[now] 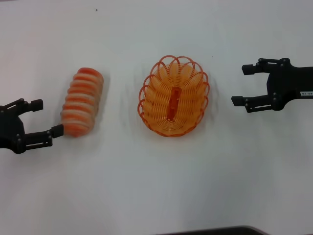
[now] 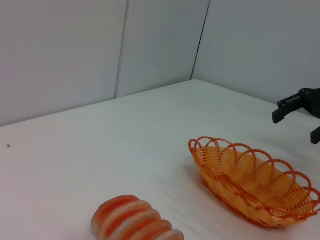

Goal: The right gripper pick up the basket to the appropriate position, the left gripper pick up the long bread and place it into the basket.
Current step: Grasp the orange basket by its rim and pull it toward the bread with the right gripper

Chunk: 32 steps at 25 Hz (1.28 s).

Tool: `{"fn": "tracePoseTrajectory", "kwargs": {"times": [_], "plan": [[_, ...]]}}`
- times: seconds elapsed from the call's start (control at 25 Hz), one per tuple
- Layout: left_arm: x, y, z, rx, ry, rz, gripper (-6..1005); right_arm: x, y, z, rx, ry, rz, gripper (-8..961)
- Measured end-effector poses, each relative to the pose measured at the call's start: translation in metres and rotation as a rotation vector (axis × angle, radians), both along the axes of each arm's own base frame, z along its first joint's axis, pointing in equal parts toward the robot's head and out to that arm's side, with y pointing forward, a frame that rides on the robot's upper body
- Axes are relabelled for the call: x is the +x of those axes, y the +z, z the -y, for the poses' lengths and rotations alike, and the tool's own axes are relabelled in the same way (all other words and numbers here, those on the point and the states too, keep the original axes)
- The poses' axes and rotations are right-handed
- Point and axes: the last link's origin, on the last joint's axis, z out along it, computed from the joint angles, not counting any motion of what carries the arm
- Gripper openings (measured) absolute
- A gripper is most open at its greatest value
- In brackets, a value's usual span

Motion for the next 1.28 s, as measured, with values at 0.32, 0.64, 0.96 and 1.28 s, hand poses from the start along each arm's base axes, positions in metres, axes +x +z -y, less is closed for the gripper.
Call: {"fn": "tracePoseTrajectory", "kwargs": {"times": [0.32,0.64,0.96,1.28], "plan": [[0.0,0.0,0.0,0.0,0.008,0.007,937,0.0,0.0,0.0,0.004,-0.002,0.001,917],[0.016,0.015,-0.031,-0.066,0.249,0.134,934,0.001,-0.001,0.0,0.002,-0.004,0.0,916],[0.023,0.018,-0.03,-0.081,0.181,0.122,933,0.001,0.001,-0.001,0.012,-0.016,-0.01,916],[0.014,-0.002,-0.004,-0.033,-0.008,0.047,932,-0.008,0.002,-0.011,0.016,-0.045,-0.045,916]]}}
